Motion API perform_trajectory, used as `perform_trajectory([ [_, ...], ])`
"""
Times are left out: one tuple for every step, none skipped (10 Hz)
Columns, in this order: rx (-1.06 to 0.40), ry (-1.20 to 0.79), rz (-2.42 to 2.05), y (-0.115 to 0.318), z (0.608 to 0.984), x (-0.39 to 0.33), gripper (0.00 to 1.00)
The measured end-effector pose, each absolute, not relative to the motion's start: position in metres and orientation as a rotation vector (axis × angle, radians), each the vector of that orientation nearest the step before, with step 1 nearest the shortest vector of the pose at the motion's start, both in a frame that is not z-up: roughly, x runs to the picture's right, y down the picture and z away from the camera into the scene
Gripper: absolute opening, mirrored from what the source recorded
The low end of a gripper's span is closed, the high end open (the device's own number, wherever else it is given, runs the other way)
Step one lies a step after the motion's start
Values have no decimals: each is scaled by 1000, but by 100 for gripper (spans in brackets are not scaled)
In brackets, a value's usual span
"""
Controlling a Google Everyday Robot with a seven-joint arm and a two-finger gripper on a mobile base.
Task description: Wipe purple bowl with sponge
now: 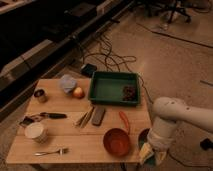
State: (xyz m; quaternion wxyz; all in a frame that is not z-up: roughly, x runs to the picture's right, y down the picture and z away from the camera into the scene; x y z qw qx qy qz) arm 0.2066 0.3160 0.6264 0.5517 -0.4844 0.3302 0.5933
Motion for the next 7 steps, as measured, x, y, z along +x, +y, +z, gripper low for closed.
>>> perform_trajectory([
  [-1145,782,1414,316,625,211,0],
  [-1144,783,1425,316,625,216,0],
  [-1145,782,1433,316,625,219,0],
  [-1147,778,1442,314,626,223,0],
  [-1149,775,1451,312,627,226,0],
  [-1151,773,1460,311,629,230,0],
  [-1159,771,1476,311,630,239,0],
])
